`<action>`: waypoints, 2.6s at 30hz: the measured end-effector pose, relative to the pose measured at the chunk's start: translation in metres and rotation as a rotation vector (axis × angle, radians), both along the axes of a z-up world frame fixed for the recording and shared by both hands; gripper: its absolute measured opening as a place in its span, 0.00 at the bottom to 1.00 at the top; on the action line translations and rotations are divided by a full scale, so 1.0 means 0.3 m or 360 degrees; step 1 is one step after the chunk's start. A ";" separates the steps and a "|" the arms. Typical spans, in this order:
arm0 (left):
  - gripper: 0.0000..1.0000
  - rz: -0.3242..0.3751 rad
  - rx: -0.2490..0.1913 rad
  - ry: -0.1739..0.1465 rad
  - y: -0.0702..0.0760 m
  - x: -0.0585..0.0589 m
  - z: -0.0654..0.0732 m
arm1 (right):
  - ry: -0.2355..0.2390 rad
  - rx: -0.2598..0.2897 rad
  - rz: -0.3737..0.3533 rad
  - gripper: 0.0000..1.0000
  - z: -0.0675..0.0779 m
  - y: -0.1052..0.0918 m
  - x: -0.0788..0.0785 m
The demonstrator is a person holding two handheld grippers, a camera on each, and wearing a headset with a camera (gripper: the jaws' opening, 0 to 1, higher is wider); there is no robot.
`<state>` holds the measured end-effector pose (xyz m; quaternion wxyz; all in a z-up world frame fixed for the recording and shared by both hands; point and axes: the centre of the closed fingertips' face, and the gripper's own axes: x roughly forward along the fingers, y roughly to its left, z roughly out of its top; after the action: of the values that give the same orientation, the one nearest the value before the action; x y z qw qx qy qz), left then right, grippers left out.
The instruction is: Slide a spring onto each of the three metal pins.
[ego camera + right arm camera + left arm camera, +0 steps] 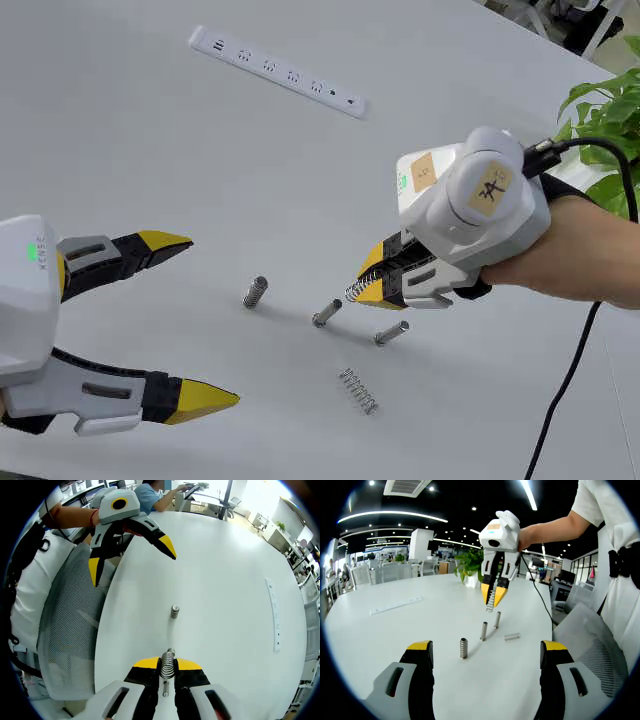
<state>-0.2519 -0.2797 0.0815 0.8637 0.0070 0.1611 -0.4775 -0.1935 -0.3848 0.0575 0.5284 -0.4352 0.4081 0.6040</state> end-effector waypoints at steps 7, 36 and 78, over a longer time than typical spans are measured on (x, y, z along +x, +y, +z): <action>0.90 0.0016 -0.0017 0.0013 0.004 0.006 -0.001 | 0.0016 -0.0018 0.0000 0.07 -0.026 0.007 0.005; 0.91 0.0013 -0.0058 0.0016 -0.011 0.006 0.002 | 0.0036 -0.0083 0.0016 0.07 -0.081 -0.014 0.005; 0.93 -0.0009 -0.0067 0.0047 -0.018 0.002 -0.023 | 0.0060 -0.0106 0.0040 0.07 -0.141 -0.006 0.007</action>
<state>-0.2514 -0.2850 0.0747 0.8598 -0.0177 0.1638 -0.4833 -0.1914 -0.3866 0.0151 0.4982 -0.4462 0.4322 0.6049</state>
